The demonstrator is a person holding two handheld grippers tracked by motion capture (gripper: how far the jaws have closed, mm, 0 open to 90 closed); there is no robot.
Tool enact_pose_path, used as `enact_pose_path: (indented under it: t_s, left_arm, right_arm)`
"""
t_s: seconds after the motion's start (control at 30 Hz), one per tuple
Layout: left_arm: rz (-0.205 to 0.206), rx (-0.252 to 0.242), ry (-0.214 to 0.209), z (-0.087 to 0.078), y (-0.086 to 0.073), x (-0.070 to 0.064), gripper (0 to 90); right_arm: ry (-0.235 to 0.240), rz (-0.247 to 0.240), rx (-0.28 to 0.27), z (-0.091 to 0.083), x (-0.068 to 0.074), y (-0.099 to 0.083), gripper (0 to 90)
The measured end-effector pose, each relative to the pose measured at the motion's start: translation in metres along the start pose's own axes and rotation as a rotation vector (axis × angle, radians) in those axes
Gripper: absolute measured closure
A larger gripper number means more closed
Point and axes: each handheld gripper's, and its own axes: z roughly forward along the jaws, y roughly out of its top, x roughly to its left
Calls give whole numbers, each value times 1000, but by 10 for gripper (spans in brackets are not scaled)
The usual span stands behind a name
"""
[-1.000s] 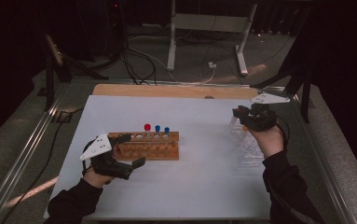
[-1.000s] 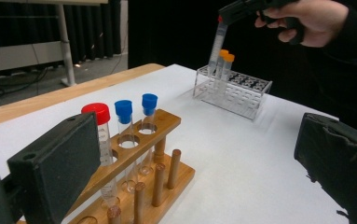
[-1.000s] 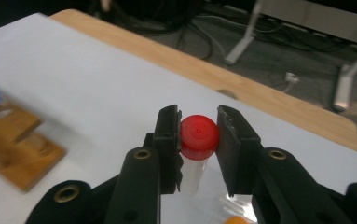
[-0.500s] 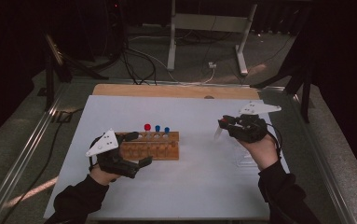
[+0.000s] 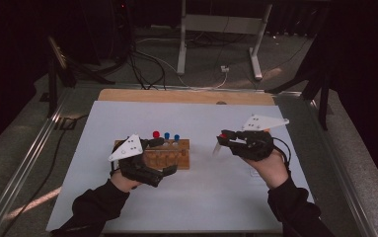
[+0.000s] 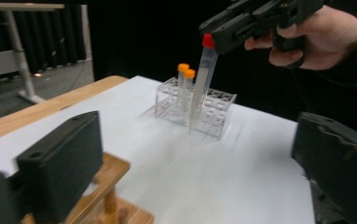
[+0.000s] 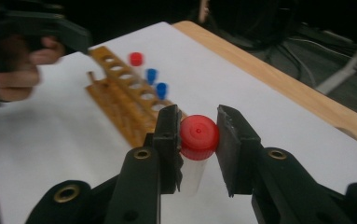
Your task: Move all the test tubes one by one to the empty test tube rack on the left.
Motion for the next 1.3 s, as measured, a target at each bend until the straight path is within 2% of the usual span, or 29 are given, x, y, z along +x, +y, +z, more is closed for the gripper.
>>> enact_pose_path:
  t_s: [0.13, 0.27, 0.3, 0.43, 0.63, 0.73, 0.87, 1.23, 1.3]
  left_arm:
    - [9, 1, -29, 8, 2, -3, 81]
    - [23, -4, -49, 17, 4, -8, 168]
    - [19, -7, -65, 19, 4, -9, 171]
    - [26, 10, -46, 26, 5, -12, 239]
    - [49, 54, -47, 35, 2, -16, 381]
    - [68, 75, -53, 38, -1, -18, 451]
    - [80, 77, -58, 40, -2, -20, 556]
    - [108, 82, -63, 39, -1, -21, 739]
    - [111, 80, -63, 39, -1, -22, 751]
  right_arm:
    - [49, -20, -6, 3, 13, 3, 702]
    - [79, -40, -9, 7, 23, 7, 701]
    - [91, -44, -9, 8, 25, 7, 701]
    - [132, -52, -11, 14, 33, 9, 701]
    - [175, -68, 7, 23, 43, 10, 701]
    - [189, -72, 14, 26, 47, 10, 701]
    - [202, -76, 21, 28, 51, 10, 701]
    - [211, -80, 24, 31, 53, 10, 701]
    - [214, -77, 23, 32, 53, 10, 700]
